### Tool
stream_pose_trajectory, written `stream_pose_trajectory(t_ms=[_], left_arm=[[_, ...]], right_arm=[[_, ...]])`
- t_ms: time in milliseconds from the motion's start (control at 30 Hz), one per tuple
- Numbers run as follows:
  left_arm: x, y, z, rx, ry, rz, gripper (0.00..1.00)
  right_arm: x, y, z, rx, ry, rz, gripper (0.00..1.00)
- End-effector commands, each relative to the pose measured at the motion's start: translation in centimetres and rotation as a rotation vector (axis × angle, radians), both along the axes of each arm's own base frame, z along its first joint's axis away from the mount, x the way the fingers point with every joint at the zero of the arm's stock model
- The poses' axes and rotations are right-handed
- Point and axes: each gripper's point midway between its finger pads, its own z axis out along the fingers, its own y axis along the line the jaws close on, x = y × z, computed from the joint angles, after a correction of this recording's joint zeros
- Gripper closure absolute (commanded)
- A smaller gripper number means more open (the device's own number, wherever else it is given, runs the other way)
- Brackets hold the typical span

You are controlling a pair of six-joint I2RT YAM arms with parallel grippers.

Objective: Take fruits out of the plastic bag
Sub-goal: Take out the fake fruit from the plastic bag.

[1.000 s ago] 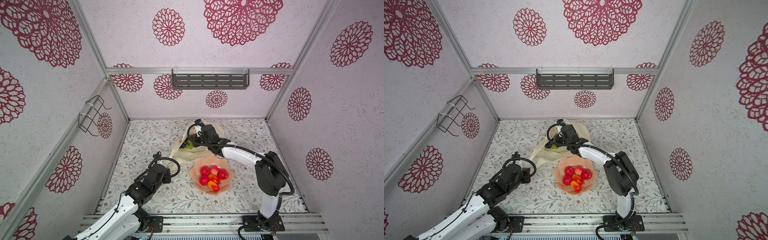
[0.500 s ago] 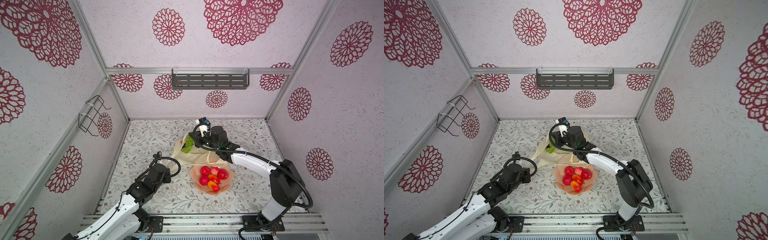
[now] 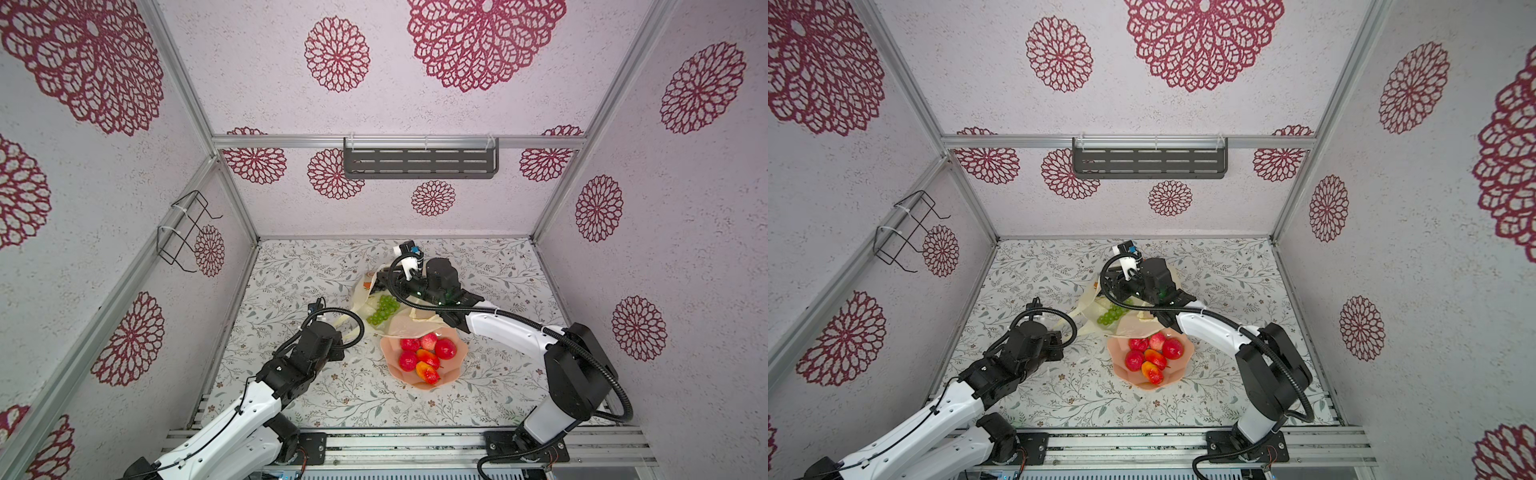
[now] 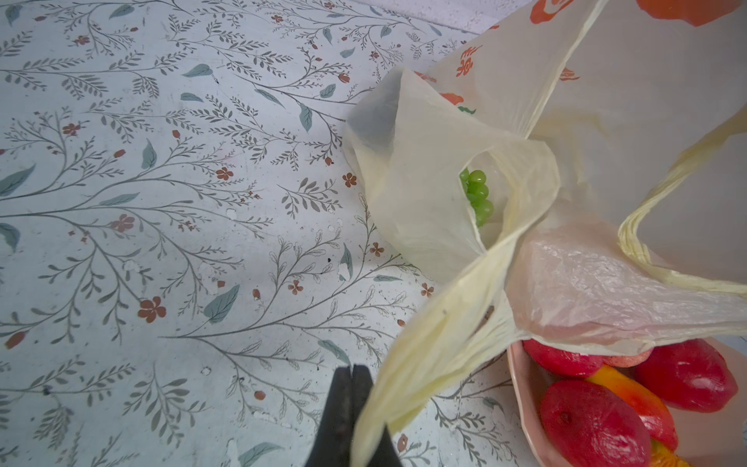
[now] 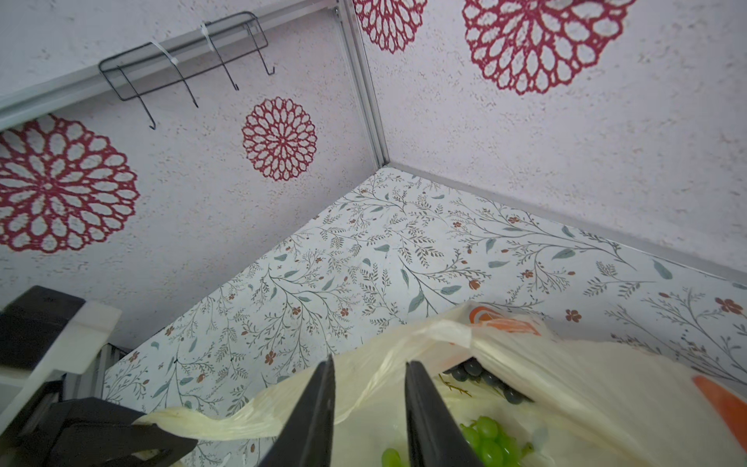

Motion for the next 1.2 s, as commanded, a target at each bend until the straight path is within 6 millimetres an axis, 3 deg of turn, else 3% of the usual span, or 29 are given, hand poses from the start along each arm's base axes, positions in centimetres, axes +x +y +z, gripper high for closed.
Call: stream_pose_trajectory(t_ms=[0,233,400,567,667,967,1167], left_arm=[[0.5,-0.1,0.8,-0.021,-0.021,0.012,1.0],[0.4,0.1,0.7,-0.019,-0.024,0.019,0.98],[0.4,0.1,0.8,-0.015,-0.025,0.018,0.97],[0.5,0.0,0.9,-0.017,-0.031,0.016,0.97],[0.3,0.2,1.1,-0.014,-0.031,0.017,0.97],[0.3,0.9,1.3,-0.008,-0.056,0.046,0.97],[0.5,0.9,1.2,0.001,-0.05,0.048,0.98]], right_arm=[[0.6,0.1,-2.7,-0.078,0.035,-0.013,0.64],[0.7,0.2,-9.4,-0.177,0.12,0.003,0.53],[1.0,0.8,-12.5,-0.221,0.182,0.011,0.41],[2.0,0.9,-16.9,-0.342,0.259,0.0,0.37],[2.2,0.7,-18.5,-0.417,0.288,-0.005,0.36],[2.9,-0.4,-21.5,-0.597,0.332,-0.019,0.75],[3.2,0.3,-19.7,-0.535,0.32,-0.023,0.82]])
